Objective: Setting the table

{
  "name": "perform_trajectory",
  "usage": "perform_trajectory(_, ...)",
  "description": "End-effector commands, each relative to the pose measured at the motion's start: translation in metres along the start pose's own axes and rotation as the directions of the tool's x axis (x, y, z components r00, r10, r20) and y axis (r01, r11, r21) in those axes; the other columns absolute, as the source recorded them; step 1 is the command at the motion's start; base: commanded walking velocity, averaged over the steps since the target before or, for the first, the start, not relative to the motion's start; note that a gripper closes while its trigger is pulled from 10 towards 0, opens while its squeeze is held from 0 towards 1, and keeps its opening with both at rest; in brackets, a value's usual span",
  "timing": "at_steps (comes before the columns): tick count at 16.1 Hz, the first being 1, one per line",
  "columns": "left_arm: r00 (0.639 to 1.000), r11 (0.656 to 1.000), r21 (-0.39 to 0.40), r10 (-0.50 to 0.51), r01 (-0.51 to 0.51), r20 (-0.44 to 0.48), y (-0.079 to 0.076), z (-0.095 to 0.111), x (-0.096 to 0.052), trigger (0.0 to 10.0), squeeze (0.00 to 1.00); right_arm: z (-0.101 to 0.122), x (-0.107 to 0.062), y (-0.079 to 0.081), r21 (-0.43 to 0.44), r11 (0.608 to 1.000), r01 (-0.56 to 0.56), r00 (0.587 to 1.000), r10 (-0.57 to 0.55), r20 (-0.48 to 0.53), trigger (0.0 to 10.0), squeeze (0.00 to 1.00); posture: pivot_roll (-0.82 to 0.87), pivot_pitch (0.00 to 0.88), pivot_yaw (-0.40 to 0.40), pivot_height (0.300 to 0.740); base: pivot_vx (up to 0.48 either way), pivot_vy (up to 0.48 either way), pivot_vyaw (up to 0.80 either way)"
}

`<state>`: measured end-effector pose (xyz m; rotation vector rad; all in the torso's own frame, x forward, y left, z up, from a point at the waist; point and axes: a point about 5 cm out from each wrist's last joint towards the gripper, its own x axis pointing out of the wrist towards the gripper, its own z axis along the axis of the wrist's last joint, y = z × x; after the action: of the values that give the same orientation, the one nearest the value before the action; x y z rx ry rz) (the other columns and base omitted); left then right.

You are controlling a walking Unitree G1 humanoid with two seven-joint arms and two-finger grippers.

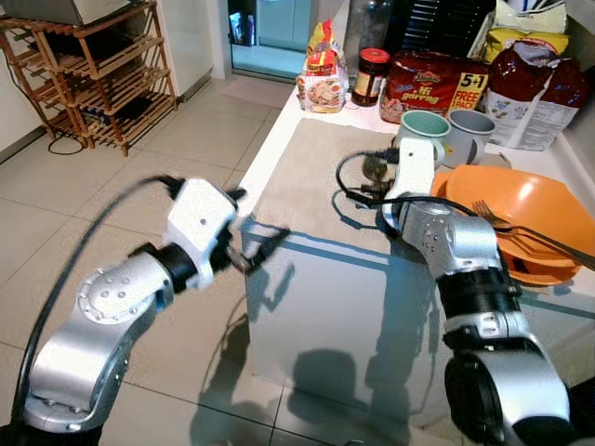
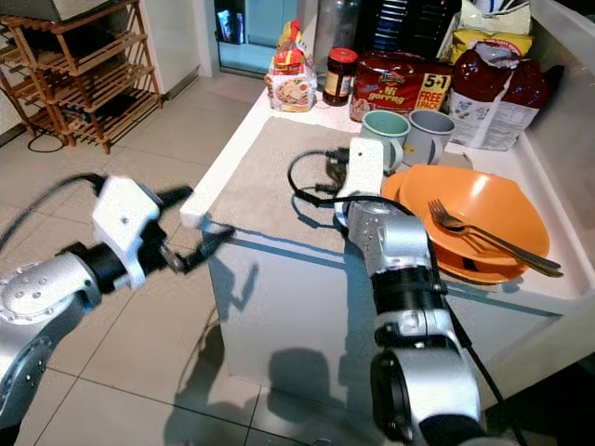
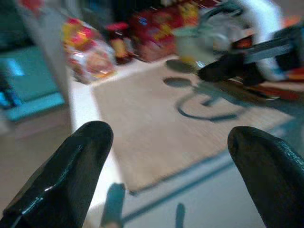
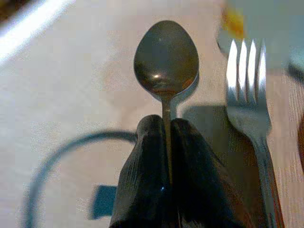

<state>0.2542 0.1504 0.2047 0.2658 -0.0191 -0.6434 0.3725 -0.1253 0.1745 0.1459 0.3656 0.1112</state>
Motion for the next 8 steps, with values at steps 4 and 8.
perform_trajectory(4, 0.994, 0.995, 0.008, 0.096, -0.096, 0.049, 0.01, 0.005, 0.0, 10.0, 0.0, 0.033, -0.042, 0.001, -0.085, 0.984, -0.16, 0.966, 0.173, 0.194, 0.0, 0.0, 0.04, 0.0, -0.051, 0.74, 0.0, 0.0, 0.0)
perform_trajectory(8, 0.995, 0.996, 0.06, 0.066, -0.071, 0.076, 0.002, 0.006, 0.0, 10.0, 0.0, 0.017, -0.084, 0.007, -0.25, 0.876, -0.412, 0.838, 0.472, 0.272, 10.0, 0.0, 0.03, 0.0, -0.052, 0.74, 0.0, -0.2, 0.0)
